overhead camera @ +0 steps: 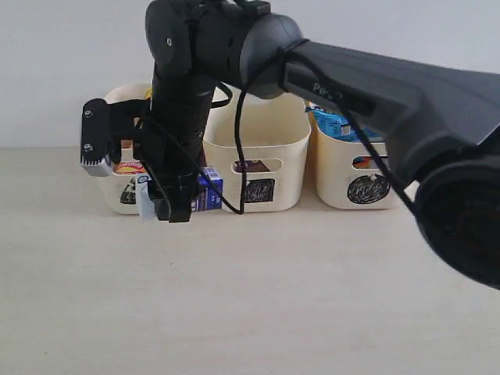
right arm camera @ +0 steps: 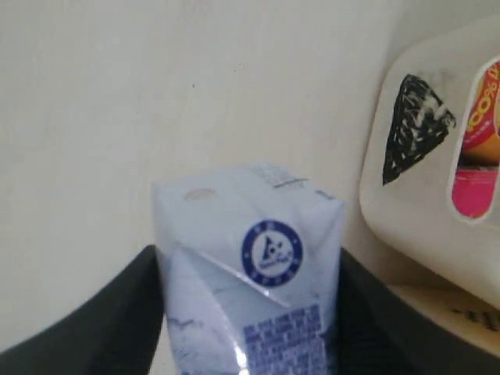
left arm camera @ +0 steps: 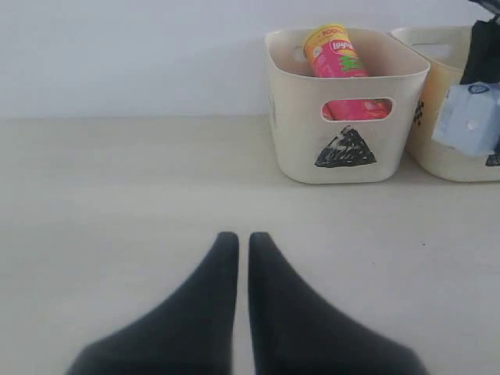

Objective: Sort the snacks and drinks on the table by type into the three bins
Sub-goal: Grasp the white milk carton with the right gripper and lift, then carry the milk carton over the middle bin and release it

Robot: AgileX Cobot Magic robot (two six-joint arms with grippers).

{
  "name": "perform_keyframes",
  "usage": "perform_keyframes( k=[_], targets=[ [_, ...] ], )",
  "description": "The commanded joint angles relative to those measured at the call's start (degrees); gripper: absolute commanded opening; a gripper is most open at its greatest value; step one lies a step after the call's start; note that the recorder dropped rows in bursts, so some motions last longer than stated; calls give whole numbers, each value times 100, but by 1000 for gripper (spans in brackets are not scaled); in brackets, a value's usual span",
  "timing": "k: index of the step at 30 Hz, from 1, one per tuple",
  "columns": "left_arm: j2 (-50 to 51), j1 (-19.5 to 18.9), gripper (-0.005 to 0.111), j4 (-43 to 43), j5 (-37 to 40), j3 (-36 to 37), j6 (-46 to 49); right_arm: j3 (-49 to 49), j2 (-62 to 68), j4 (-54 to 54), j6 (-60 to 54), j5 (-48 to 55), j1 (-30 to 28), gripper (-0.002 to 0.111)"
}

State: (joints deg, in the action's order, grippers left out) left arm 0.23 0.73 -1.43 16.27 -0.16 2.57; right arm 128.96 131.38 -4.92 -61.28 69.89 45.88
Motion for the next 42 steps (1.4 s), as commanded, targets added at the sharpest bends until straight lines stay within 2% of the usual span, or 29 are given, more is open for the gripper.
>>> perform_keyframes(
  k=[1, 5, 9, 13, 18, 30, 35, 42],
  targets=[
    [-23, -11, 4, -7, -21, 16, -34, -749, -682, 124, 502, 8, -12, 0],
    [-23, -11, 4, -7, -21, 16, -34, -1605, -1347, 257, 1060, -562, -12, 0],
    [-23, -11, 4, -7, -21, 16, -34, -2363, -2057, 267, 2604, -1792, -23, 0],
    [-23, -11, 4, -7, -21, 16, -34, -2789, -2505, 367, 3436, -2416, -23, 0],
    [-23, -11, 4, -7, -21, 16, -34, -2895, -2615, 1130, 4684, -2851, -52, 0],
    [-23, -11, 4, -7, -21, 16, -34, -2895, -2337, 1155, 5949, -4002, -877, 0],
    [-23, -11, 4, -7, -21, 16, -34, -3106, -2205, 1351, 6242, -5054, -901, 0],
    [-23, -11, 4, -7, -21, 16, -34, -3583, -2116, 1365, 6928, -6587, -1230, 0]
  ],
)
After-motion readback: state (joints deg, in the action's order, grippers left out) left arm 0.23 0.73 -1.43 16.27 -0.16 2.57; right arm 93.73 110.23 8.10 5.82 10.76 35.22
